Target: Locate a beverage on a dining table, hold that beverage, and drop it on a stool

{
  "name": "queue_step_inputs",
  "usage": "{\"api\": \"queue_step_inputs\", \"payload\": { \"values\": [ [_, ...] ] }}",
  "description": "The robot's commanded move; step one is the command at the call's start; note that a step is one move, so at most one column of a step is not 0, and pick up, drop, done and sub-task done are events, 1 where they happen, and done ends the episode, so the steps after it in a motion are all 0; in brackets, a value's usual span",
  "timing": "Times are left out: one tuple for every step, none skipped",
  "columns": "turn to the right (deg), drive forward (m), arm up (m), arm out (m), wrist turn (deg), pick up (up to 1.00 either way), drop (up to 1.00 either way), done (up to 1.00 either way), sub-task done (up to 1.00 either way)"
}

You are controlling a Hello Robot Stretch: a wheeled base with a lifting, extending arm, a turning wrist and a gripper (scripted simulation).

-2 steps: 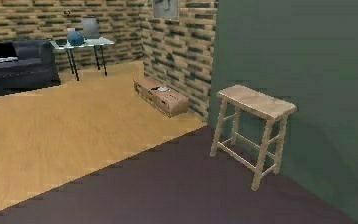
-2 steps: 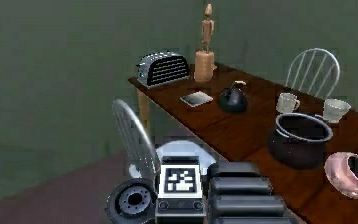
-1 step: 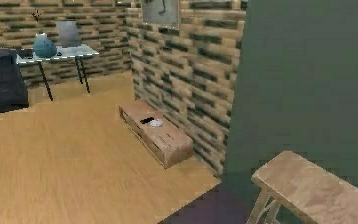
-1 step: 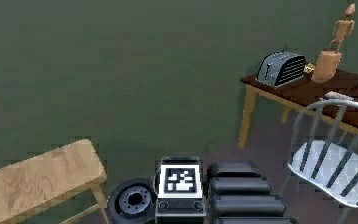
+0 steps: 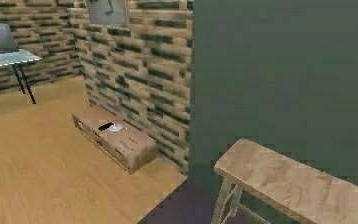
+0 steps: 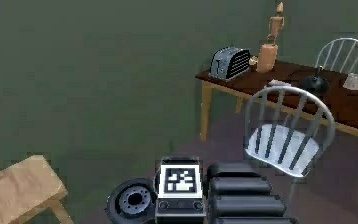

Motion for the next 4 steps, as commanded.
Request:
{"api": "queue_step_inputs", "payload": {
  "values": [
    [0.0,0.20,0.00,0.00,0.0,0.00,0.00,0.00,0.00],
    [45.0,0.00,0.00,0.00,0.0,0.00,0.00,0.00,0.00],
    [6.0,0.00,0.00,0.00,0.0,0.00,0.00,0.00,0.00],
    [0.0,0.25,0.00,0.00,0.0,0.00,0.00,0.00,0.00]
  ]
}}
